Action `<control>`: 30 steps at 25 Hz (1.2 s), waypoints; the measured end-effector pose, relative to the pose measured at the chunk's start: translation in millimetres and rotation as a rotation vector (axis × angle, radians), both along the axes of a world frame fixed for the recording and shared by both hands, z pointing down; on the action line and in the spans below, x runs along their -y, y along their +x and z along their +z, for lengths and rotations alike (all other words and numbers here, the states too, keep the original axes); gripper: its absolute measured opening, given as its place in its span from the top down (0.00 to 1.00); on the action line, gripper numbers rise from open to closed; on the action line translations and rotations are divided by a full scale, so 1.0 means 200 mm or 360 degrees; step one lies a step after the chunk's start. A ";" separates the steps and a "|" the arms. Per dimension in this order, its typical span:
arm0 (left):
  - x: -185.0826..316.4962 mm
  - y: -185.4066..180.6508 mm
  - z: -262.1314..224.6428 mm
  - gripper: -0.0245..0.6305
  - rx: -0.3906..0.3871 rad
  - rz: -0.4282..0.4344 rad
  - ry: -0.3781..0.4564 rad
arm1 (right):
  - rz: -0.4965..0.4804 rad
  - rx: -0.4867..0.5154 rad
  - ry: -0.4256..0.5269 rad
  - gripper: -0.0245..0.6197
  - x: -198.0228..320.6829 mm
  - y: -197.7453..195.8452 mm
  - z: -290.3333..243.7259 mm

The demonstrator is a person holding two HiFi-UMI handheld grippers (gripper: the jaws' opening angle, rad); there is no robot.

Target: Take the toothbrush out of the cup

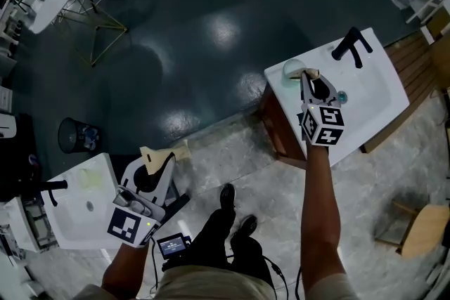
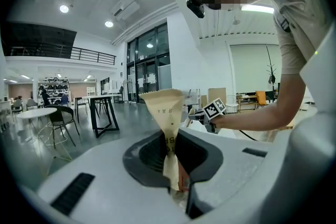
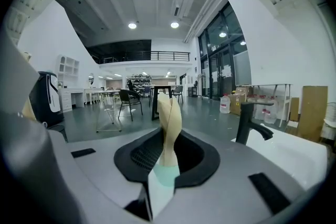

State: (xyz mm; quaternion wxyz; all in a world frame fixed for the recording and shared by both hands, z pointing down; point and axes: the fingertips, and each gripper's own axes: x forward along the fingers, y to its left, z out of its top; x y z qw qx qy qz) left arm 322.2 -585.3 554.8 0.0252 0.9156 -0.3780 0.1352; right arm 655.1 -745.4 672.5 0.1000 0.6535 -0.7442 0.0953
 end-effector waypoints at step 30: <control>-0.78 -0.07 -1.13 0.92 -0.0185 0.0031 0.0494 | -0.0479 0.0050 0.0344 0.89 -1.80 -0.58 -1.73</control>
